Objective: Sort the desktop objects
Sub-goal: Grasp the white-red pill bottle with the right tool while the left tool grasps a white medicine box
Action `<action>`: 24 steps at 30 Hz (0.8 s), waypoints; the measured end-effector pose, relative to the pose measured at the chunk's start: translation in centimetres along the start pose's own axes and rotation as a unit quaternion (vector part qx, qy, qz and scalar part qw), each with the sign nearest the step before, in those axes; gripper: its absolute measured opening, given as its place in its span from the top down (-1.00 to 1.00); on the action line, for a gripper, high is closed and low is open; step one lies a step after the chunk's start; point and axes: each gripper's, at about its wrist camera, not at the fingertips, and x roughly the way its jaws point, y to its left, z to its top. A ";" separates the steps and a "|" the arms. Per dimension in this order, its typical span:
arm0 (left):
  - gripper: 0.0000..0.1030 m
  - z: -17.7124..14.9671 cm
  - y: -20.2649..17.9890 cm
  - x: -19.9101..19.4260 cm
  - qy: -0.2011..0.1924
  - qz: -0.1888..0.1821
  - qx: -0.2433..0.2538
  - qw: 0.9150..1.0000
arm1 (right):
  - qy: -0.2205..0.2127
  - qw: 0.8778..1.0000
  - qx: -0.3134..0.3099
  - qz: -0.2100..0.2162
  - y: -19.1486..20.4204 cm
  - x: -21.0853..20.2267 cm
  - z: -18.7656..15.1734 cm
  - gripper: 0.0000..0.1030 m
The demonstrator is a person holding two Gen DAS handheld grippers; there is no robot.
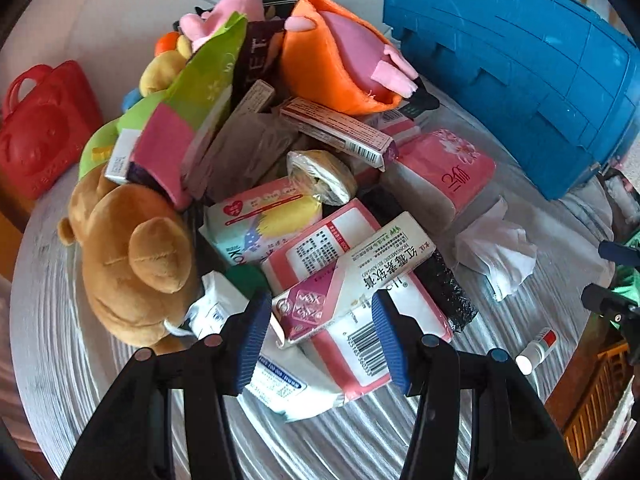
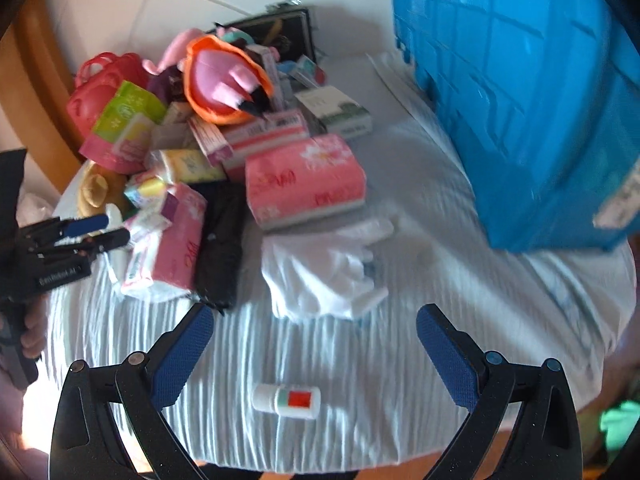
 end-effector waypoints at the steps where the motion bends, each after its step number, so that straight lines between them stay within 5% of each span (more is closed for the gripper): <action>1: 0.00 0.3 0.1 0.6 0.001 -0.019 0.010 1.000 | 0.006 1.000 0.013 -0.011 -0.1 0.2 -0.5 -1.00; 5: 0.00 0.8 0.1 2.3 -0.004 -0.035 0.046 0.998 | 0.023 0.998 0.054 -0.027 -0.3 0.7 -2.7 -1.00; 9: 0.59 0.8 0.9 3.1 0.004 -0.053 0.024 0.998 | 0.035 0.996 0.070 -0.033 0.2 1.2 -4.5 -1.00; 24: 0.65 -4.7 4.5 -1.8 -0.011 0.027 -0.035 0.999 | 0.081 0.996 0.022 -0.036 1.6 4.3 -6.6 -0.59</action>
